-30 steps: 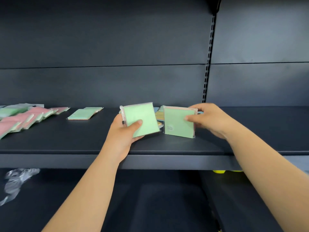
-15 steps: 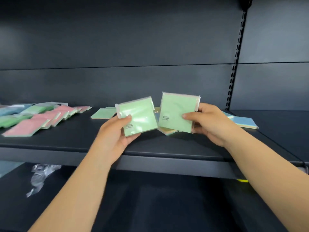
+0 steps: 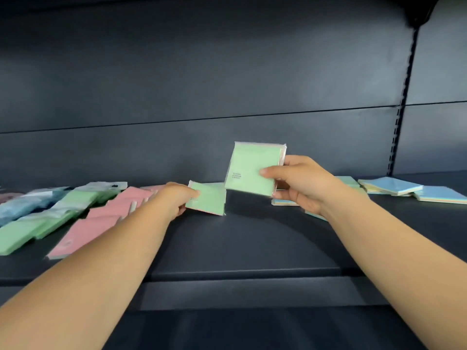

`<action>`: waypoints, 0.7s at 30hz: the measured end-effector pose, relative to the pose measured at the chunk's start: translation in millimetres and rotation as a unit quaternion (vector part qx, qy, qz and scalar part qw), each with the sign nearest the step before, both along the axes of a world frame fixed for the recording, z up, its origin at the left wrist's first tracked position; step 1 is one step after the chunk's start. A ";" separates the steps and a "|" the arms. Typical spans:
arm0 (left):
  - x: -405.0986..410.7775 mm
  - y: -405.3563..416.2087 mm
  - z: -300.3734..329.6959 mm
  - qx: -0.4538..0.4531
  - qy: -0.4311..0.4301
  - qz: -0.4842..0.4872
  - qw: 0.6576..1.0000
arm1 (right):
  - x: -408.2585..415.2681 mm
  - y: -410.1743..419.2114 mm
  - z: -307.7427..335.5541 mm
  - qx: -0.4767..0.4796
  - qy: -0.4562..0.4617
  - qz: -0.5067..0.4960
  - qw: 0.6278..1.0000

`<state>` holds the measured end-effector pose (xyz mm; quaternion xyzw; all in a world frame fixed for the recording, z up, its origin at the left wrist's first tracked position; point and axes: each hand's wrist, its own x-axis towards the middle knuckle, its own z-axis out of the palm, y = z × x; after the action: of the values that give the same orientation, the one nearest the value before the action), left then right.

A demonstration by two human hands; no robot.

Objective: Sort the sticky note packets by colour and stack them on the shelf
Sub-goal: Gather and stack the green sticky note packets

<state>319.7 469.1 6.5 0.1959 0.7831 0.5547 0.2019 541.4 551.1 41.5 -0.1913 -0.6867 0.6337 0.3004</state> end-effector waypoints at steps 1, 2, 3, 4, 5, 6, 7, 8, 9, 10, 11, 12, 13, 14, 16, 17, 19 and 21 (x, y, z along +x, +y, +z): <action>-10.0 4.5 -4.6 -0.040 0.034 -0.007 0.999 | -4.9 -0.3 -0.2 -0.006 -0.002 -0.008 1.000; -19.7 8.7 -9.7 -0.080 0.067 -0.020 0.994 | -9.1 -0.5 -0.6 -0.013 -0.005 -0.014 1.000; -25.6 10.3 -12.2 -0.114 0.098 -0.030 0.988 | -13.1 -1.1 -1.1 -0.021 -0.011 -0.018 1.000; -30.5 12.2 -14.2 -0.137 0.126 -0.039 0.982 | -16.7 -1.7 -1.9 -0.028 -0.019 -0.019 0.999; -31.6 12.7 -14.3 -0.148 0.138 -0.044 0.978 | -19.7 -1.9 -2.9 -0.035 -0.027 -0.019 0.999; -33.6 13.8 -15.2 -0.150 0.139 -0.051 0.978 | -23.9 -1.9 -4.7 -0.043 -0.034 -0.021 0.998; -32.3 13.4 -14.6 -0.151 0.136 -0.056 0.978 | -27.9 -1.8 -6.4 -0.052 -0.039 -0.024 0.998; -32.2 13.6 -15.5 -0.152 0.140 -0.055 0.977 | -31.7 -2.2 -8.8 -0.062 -0.043 -0.026 0.997; -28.8 11.3 -15.2 -0.155 0.145 -0.048 0.976 | -35.6 -2.6 -11.7 -0.073 -0.049 -0.028 0.996; -27.9 11.0 -15.8 -0.152 0.150 -0.038 0.976 | -39.1 -3.0 -15.2 -0.084 -0.058 -0.028 0.994; -26.3 8.7 -14.7 -0.141 0.145 -0.031 0.979 | -43.1 -4.0 -18.9 -0.094 -0.071 -0.025 0.993; -26.5 7.6 -13.2 -0.123 0.136 -0.030 0.983 | -47.2 -5.1 -22.2 -0.100 -0.087 -0.019 0.991; -23.2 2.7 -9.7 -0.107 0.126 -0.034 0.986 | -51.5 -6.3 -25.0 -0.105 -0.105 -0.010 0.989; -18.4 -4.1 -5.1 -0.096 0.128 -0.045 0.986 | -56.1 -7.8 -27.2 -0.110 -0.121 -0.001 0.987; 0.1 -25.0 7.9 -0.075 0.157 -0.070 0.982 | -65.0 -10.0 -29.6 -0.117 -0.144 0.017 0.982; 10.4 -36.8 13.7 -0.060 0.183 -0.080 0.978 | -70.0 -10.2 -29.8 -0.116 -0.153 0.023 0.981; 33.2 -64.4 19.4 -0.045 0.242 -0.095 0.965 | -81.9 -10.4 -31.0 -0.096 -0.180 0.024 0.979; 50.3 -86.3 12.1 -0.088 0.295 -0.102 0.946 | -93.3 -11.6 -32.2 -0.025 -0.239 0.006 0.971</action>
<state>370.0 382.8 18.6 0.4112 0.8290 0.3774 0.0337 448.1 539.4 9.3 -0.3407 -0.7233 0.5887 0.1191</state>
